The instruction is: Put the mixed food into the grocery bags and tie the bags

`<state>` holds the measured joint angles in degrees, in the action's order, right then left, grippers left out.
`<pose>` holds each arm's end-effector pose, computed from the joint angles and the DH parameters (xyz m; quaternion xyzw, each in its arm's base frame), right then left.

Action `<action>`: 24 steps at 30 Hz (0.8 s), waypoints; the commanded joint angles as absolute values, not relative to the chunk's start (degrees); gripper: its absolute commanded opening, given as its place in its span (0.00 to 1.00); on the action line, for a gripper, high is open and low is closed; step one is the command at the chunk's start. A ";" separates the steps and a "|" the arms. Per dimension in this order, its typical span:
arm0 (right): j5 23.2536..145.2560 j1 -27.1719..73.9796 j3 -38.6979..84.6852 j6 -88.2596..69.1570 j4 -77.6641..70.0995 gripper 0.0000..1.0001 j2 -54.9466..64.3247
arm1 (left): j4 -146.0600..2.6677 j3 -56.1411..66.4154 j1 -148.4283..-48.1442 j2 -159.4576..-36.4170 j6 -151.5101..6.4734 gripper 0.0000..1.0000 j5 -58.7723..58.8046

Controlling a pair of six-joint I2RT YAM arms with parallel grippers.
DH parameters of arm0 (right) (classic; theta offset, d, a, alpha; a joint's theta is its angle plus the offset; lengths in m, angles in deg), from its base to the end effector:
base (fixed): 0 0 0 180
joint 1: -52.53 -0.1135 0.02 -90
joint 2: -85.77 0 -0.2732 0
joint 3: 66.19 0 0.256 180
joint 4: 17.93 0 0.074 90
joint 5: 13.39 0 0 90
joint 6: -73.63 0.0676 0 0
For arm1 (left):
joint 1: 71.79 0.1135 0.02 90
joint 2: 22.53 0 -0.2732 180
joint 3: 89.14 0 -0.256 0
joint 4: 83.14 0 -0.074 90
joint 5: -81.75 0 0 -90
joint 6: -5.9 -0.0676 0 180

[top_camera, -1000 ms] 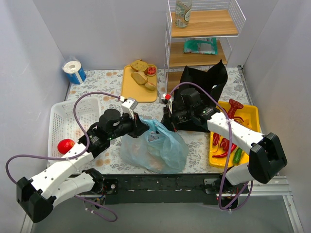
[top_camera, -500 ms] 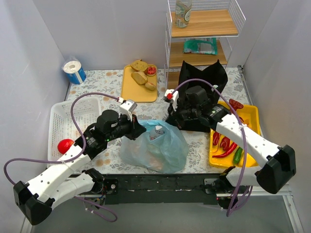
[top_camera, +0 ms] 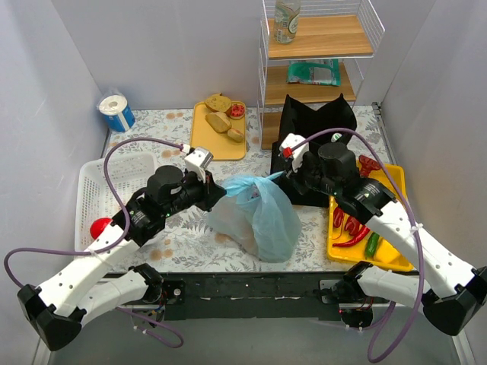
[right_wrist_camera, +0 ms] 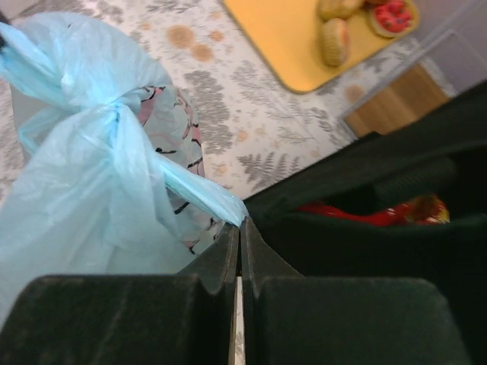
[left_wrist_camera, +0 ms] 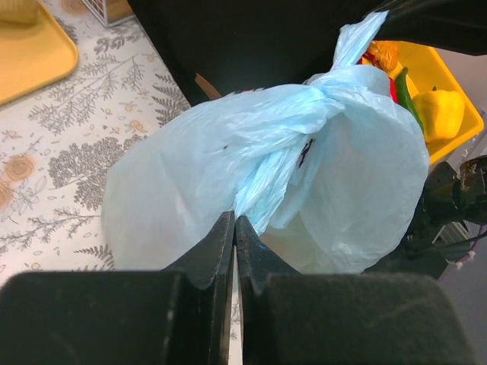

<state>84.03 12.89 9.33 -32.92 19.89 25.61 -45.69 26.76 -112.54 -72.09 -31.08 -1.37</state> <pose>0.1956 0.1734 0.3644 -0.4224 0.7148 0.1637 0.5327 0.1618 -0.1501 0.3308 -0.0559 0.8307 -0.4368 0.3405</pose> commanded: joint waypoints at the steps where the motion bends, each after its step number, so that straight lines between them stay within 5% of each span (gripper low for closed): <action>1: 64.68 14.03 8.71 -31.49 17.25 0.01 30.13 | -44.36 23.70 -111.95 -73.33 -35.22 0.00 -7.54; 12: 51.32 14.03 -5.17 -19.27 12.23 0.01 34.09 | -51.23 30.72 -99.83 -74.83 -33.91 0.00 -5.70; 24: 49.80 14.56 -9.40 -14.43 12.33 0.01 34.88 | -47.96 39.51 -98.68 -69.29 -29.95 0.00 0.52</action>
